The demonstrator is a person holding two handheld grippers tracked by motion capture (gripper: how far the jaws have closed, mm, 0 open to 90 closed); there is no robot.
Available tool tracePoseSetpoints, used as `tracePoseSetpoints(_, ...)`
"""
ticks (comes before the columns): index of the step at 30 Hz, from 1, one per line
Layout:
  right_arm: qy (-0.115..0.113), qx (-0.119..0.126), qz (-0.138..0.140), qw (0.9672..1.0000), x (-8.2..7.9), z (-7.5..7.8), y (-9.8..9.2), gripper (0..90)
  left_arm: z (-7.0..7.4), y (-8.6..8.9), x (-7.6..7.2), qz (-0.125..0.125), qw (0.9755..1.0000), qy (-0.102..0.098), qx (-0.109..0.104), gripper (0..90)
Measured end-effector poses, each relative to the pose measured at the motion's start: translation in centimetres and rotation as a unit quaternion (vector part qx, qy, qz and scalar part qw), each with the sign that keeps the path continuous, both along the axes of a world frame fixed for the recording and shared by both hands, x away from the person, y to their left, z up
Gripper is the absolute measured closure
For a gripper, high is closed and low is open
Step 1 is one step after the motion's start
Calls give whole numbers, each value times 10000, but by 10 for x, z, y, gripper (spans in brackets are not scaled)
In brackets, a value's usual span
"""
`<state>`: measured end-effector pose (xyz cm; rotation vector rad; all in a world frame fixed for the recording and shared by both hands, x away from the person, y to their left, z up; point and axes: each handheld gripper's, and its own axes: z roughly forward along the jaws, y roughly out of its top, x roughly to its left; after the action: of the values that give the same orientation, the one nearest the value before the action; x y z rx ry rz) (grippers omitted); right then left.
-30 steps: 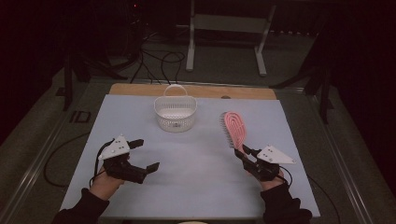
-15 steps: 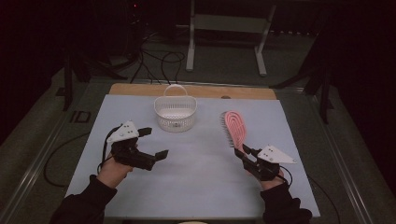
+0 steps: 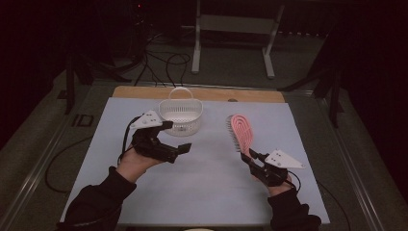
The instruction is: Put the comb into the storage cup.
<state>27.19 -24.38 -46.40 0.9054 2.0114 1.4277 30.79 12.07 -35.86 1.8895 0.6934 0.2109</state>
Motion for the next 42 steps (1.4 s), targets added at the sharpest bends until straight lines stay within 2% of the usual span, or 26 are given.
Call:
tracePoseSetpoints(7, -22, 19, -10, 10000, 0, 0, 0, 707, 9, -29, 5, -157, 9999, 40, 17, 1)
tracePoseSetpoints(16, 16, 26, 0, 10000, 0, 0, 0, 707, 19, -64, 14, -333, 9991, 273, -37, 1)
tracePoseSetpoints(25, 26, 36, 33, 10000, 1, -1, 1, 706, 21, -95, 22, -317, 9979, 498, -278, 2)
tracePoseSetpoints(28, 17, 26, 32, 10000, 1, -1, 0, 706, 19, -104, 24, -260, 9976, 591, -270, 2)
tracePoseSetpoints(32, 4, 9, 28, 10000, 1, -1, 1, 706, 12, -118, 28, -151, 9959, 840, -315, 2)
tracePoseSetpoints(34, 14, 35, 35, 10000, 1, -1, 1, 707, 9, -124, 30, -21, 9956, 903, -269, 2)
tracePoseSetpoints(36, -6, 29, 20, 10000, 1, -1, 1, 706, 6, -128, 32, 79, 9944, 1014, -300, 2)
tracePoseSetpoints(40, 4, 6, 49, 10000, 1, -1, 1, 707, 3, -136, 36, 287, 9928, 1113, -323, 3)
tracePoseSetpoints(42, 7, 14, 51, 10000, 1, -1, 1, 707, 1, -139, 38, 298, 9917, 1198, -363, 3)
